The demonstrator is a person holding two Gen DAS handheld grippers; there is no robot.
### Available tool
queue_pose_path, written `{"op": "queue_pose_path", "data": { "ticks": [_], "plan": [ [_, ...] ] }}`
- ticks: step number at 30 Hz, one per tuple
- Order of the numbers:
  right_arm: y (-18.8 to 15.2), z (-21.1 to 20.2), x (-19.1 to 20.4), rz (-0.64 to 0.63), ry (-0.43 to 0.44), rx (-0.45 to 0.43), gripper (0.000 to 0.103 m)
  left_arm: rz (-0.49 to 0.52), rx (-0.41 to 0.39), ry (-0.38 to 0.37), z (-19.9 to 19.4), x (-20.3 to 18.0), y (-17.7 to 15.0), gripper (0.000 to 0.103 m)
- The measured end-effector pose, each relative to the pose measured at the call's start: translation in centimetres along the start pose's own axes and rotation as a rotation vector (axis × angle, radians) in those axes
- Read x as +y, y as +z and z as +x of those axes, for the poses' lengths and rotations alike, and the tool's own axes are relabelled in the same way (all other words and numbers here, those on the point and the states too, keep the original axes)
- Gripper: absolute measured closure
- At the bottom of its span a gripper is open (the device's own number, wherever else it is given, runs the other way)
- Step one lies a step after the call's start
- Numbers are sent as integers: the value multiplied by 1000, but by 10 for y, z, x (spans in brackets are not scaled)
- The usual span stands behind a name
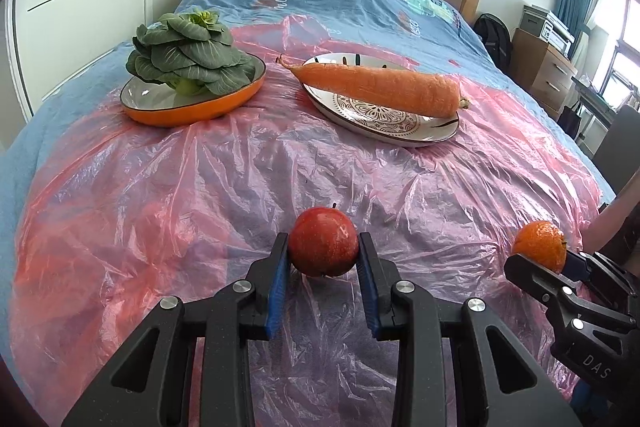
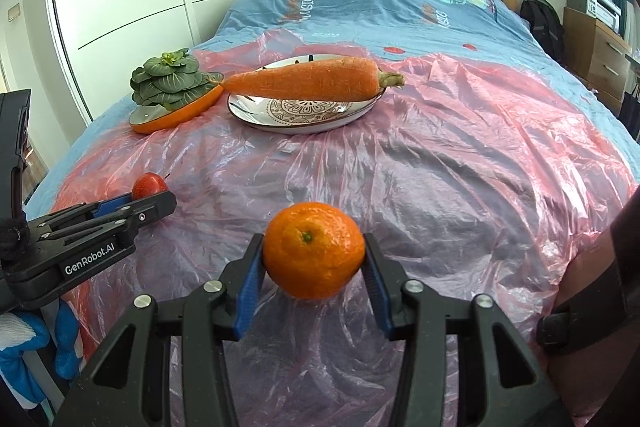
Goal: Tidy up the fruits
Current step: 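Carry the red apple and tangerine past the kettle over the green tray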
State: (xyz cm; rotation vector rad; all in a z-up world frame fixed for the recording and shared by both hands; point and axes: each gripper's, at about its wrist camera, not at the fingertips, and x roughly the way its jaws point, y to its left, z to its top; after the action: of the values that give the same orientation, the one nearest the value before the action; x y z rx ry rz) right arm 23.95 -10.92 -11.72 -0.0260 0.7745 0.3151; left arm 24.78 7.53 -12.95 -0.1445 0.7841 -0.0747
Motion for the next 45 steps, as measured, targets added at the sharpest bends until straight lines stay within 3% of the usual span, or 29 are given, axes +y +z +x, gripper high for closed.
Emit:
{"op": "queue_pose_path", "data": {
  "ticks": [23,29,45],
  "plan": [
    [-26,-83,11,-68,-16,61,45,31,-84,-7,-59,-19,1,75],
    [-47,-110,3,-53,-26,93,45,106,-91,2,-84,-44,-20,75],
    [-85,-174,-32,23,-77,111,45,146,-29,-32,-136,-96,-78,75]
  ]
}}
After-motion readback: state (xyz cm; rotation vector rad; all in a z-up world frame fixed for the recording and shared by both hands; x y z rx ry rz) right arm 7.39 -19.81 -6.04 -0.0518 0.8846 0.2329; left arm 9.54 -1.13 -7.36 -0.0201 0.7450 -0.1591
